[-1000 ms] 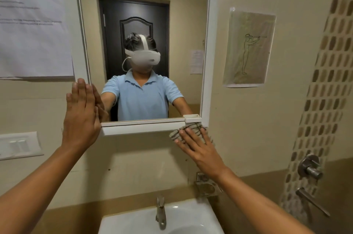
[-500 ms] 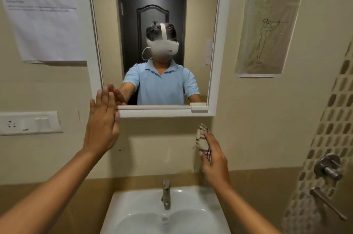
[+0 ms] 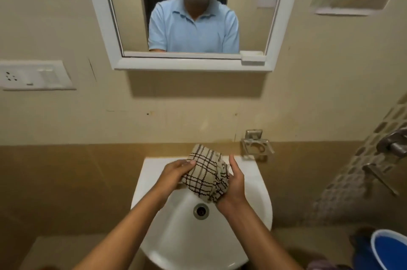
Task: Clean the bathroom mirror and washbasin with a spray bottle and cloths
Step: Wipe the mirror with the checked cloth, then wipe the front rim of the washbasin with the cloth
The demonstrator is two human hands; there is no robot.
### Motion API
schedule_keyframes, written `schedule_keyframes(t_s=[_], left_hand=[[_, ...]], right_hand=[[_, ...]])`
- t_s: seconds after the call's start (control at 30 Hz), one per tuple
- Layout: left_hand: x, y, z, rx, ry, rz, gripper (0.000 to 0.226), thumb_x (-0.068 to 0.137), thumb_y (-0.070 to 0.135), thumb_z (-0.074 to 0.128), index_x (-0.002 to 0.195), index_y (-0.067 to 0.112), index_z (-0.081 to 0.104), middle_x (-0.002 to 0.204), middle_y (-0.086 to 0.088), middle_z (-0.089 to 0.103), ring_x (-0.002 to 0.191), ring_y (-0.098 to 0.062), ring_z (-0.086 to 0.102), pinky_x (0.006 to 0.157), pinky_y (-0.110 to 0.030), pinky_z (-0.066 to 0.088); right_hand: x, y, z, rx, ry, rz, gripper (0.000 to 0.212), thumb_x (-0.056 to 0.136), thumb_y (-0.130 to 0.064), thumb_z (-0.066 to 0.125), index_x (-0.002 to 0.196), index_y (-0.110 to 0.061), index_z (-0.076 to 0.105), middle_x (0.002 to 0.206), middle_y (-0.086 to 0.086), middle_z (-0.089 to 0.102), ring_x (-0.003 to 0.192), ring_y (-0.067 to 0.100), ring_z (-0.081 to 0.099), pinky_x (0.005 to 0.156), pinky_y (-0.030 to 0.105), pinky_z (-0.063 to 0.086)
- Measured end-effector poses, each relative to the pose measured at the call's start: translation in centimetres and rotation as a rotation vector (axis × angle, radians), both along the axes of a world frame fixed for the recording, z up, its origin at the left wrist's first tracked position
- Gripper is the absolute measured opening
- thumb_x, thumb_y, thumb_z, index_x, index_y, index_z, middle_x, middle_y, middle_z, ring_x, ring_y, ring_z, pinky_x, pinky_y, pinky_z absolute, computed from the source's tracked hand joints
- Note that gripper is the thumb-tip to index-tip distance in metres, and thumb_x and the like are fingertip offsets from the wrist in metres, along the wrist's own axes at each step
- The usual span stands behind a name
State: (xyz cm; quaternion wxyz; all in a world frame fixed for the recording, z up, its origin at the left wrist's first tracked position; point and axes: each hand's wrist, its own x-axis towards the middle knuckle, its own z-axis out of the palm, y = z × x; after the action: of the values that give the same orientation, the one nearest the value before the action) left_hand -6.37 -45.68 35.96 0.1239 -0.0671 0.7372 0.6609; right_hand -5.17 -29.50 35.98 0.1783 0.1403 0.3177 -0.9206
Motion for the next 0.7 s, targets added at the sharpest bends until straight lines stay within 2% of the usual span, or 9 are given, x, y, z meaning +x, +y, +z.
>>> schedule_keyframes(t_s=[0.1,0.2,0.33,0.4,0.43,0.5,0.57,0.63,0.7], left_hand=[[-0.2,-0.4,-1.6,0.069,-0.103,-0.12,0.032,0.092,0.037,0.061,0.11,0.011,0.069,0.102,-0.007,0.076,0.096,-0.023,0.072,0.077,-0.036,0.059],[-1.0,-0.9,-3.5,0.073,-0.087,-0.089,0.027,0.091,0.027,0.065,0.109,0.008,0.07,0.099,-0.009,0.076,0.093,-0.025,0.073,0.074,-0.038,0.06],[-2.5,-0.8,-4.8,0.061,-0.071,-0.102,0.017,0.089,0.018,0.068,0.102,0.008,0.072,0.092,-0.008,0.077,0.079,-0.019,0.074,0.058,-0.027,0.056],[-3.4,-0.7,-5.4,0.07,-0.067,-0.122,0.014,0.088,0.014,0.068,0.1,0.008,0.072,0.091,-0.008,0.077,0.079,-0.02,0.074,0.058,-0.028,0.055],[-4.0,-0.7,-5.6,0.066,-0.071,-0.131,0.012,0.088,0.011,0.068,0.099,0.009,0.072,0.09,-0.008,0.077,0.079,-0.021,0.074,0.057,-0.028,0.055],[-5.1,-1.0,-6.2,0.053,-0.092,-0.154,0.013,0.086,0.009,0.068,0.099,0.009,0.072,0.091,-0.009,0.076,0.082,-0.024,0.073,0.059,-0.031,0.056],[-6.2,-1.3,-6.7,0.048,-0.12,-0.197,0.016,0.085,0.009,0.069,0.101,0.007,0.071,0.094,-0.012,0.076,0.088,-0.029,0.072,0.066,-0.037,0.059],[-7.0,-1.3,-7.0,0.061,-0.166,-0.279,0.02,0.084,0.011,0.07,0.104,0.006,0.071,0.098,-0.015,0.075,0.092,-0.032,0.071,0.074,-0.041,0.059],[-7.5,-0.8,-7.2,0.092,-0.227,-0.374,0.024,0.083,0.014,0.07,0.106,0.007,0.072,0.101,-0.017,0.074,0.096,-0.033,0.07,0.078,-0.042,0.058]], right_hand=[[-0.4,-1.0,-1.3,0.082,0.015,0.108,0.078,0.096,-0.065,0.031,0.13,-0.003,0.063,0.131,0.027,0.061,0.117,0.04,0.062,0.105,0.054,0.044],[-1.5,-1.3,-2.6,0.283,-0.005,0.074,0.075,0.098,-0.066,0.031,0.126,-0.006,0.066,0.125,0.022,0.066,0.111,0.035,0.067,0.102,0.052,0.048],[-2.3,-1.5,-4.6,0.845,0.027,-0.039,0.055,0.097,-0.059,0.043,0.115,-0.014,0.07,0.105,0.005,0.076,0.1,0.023,0.072,0.083,0.036,0.058],[-1.7,-1.0,-6.3,1.159,0.104,-0.113,0.058,0.091,-0.064,0.048,0.119,-0.015,0.063,0.113,0.0,0.07,0.104,0.02,0.068,0.075,0.024,0.054],[-1.1,-0.4,-7.1,1.31,0.17,-0.146,0.067,0.087,-0.069,0.048,0.129,-0.017,0.056,0.125,-0.002,0.064,0.113,0.018,0.064,0.079,0.021,0.051],[-0.1,1.0,-8.2,1.612,0.401,-0.15,0.084,0.084,-0.075,0.049,0.147,-0.022,0.038,0.152,-0.006,0.041,0.139,0.012,0.042,0.105,0.025,0.04],[0.4,2.1,-8.4,1.804,0.728,0.096,0.105,0.077,-0.078,0.058,0.157,-0.023,0.019,0.166,-0.007,0.012,0.152,0.008,0.008,0.123,0.031,0.011],[0.2,2.3,-8.4,1.984,0.988,0.407,0.125,0.07,-0.082,0.062,0.159,-0.022,-0.002,0.167,-0.002,-0.007,0.153,0.012,-0.01,0.124,0.036,-0.007],[-0.9,2.6,-8.9,2.118,1.127,0.507,0.128,0.071,-0.079,0.063,0.157,-0.019,-0.011,0.166,0.004,-0.014,0.153,0.018,-0.014,0.123,0.042,-0.009]])
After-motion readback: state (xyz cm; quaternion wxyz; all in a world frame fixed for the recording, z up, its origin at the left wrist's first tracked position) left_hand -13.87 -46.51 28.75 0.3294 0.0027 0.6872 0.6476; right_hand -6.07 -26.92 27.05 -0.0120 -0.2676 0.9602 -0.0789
